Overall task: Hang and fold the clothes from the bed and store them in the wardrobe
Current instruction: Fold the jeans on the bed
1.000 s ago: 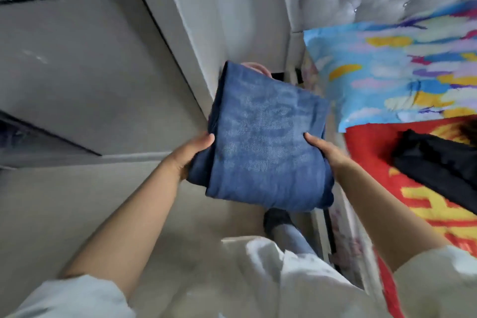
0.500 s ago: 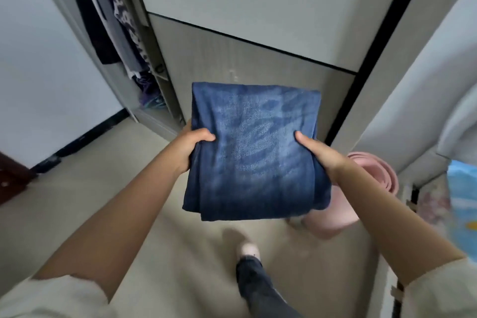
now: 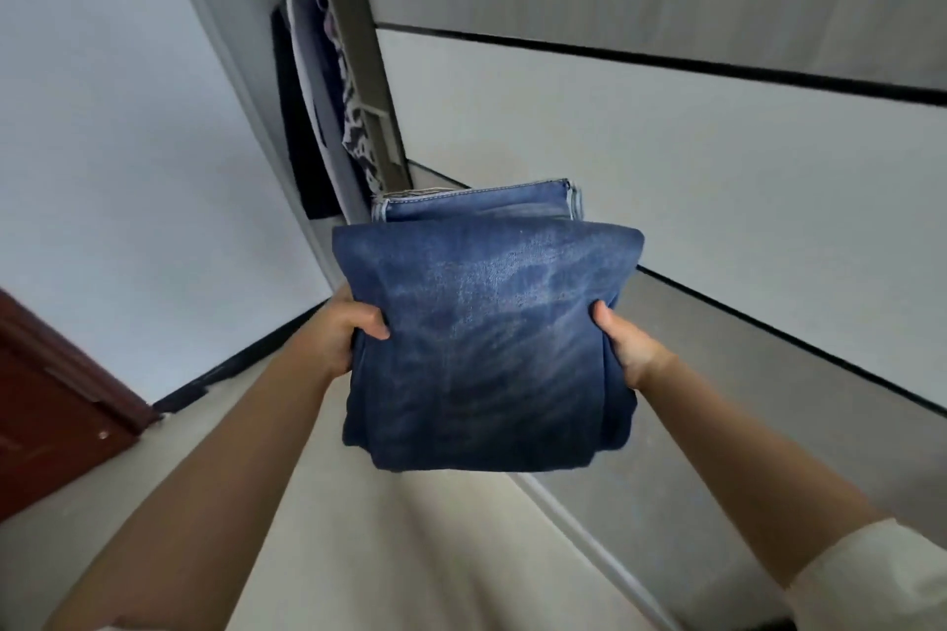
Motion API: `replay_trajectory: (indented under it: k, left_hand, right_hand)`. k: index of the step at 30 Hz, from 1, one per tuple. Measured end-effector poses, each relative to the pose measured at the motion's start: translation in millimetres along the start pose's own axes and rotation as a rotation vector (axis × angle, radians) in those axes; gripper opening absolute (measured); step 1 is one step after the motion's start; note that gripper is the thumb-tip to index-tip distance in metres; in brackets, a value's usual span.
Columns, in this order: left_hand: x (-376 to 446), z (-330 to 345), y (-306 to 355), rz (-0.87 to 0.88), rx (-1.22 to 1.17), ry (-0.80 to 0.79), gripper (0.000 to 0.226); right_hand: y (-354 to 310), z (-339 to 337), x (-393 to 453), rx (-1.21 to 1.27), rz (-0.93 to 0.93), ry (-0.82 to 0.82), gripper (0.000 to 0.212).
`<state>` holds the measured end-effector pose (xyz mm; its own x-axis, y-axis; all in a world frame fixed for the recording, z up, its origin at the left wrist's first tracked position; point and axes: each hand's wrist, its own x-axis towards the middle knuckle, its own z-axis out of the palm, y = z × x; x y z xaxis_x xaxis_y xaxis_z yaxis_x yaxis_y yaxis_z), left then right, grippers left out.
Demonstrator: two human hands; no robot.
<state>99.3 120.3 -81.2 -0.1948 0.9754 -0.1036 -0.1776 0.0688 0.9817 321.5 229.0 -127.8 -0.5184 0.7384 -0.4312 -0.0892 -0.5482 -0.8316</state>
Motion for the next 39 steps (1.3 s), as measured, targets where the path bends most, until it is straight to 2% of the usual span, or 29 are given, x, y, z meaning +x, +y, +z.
replay_trajectory:
  k: [1, 3, 4, 6, 10, 12, 18, 20, 25, 28, 31, 34, 39]
  left_hand:
    - [8.3, -14.5, 4.5, 0.006, -0.012, 0.015, 0.042]
    - [20.2, -37.9, 14.3, 0.025, -0.035, 0.034, 0.038]
    - [26.8, -52.9, 18.1, 0.035, -0.039, 0.055, 0.035]
    - [45.8, -96.1, 30.3, 0.040, -0.036, 0.112, 0.031]
    - [89.9, -172.5, 58.6, 0.054, -0.018, 0.055, 0.035]
    - [110.9, -210.3, 73.7, 0.058, -0.002, 0.003, 0.035]
    - [182.9, -304.1, 104.0, 0.014, 0.080, 0.035, 0.039]
    - [222.3, -335.0, 111.3, -0.012, 0.037, 0.048, 0.033]
    - [317.9, -386.6, 116.7, -0.019, -0.050, 0.113, 0.028]
    - [372.0, -405.5, 124.7, 0.018, -0.072, 0.114, 0.027]
    - [432.2, -413.2, 142.5, 0.113, -0.042, 0.041, 0.023]
    - [487.7, -413.4, 164.1, 0.196, 0.053, -0.038, 0.029]
    - [570.2, -389.3, 188.2, 0.311, 0.256, -0.002, 0.021]
  right_hand:
    - [-3.3, 13.0, 20.9, -0.018, 0.005, -0.042, 0.046]
    - [-9.9, 40.6, 52.8, -0.045, 0.026, -0.096, 0.072]
    - [-11.9, 56.3, 67.3, -0.045, 0.056, -0.105, 0.073]
    - [-14.5, 99.1, 111.7, -0.093, 0.116, -0.102, 0.056]
    - [-10.5, 167.2, 180.4, -0.023, 0.137, -0.087, 0.064]
    - [-9.4, 201.9, 211.3, 0.061, 0.101, -0.043, 0.058]
    - [-35.7, 273.7, 275.6, 0.157, 0.014, -0.192, 0.034]
    - [-47.6, 288.4, 318.2, 0.209, -0.050, -0.177, 0.056]
    - [-80.9, 309.5, 393.8, 0.323, -0.251, -0.133, 0.090]
    - [-106.3, 322.9, 425.6, 0.332, -0.364, -0.140, 0.094]
    - [-136.4, 331.1, 462.5, 0.327, -0.490, -0.049, 0.092]
    - [-161.9, 334.4, 490.8, 0.348, -0.609, 0.055, 0.094]
    - [-189.2, 331.7, 524.3, 0.364, -0.682, 0.287, 0.084]
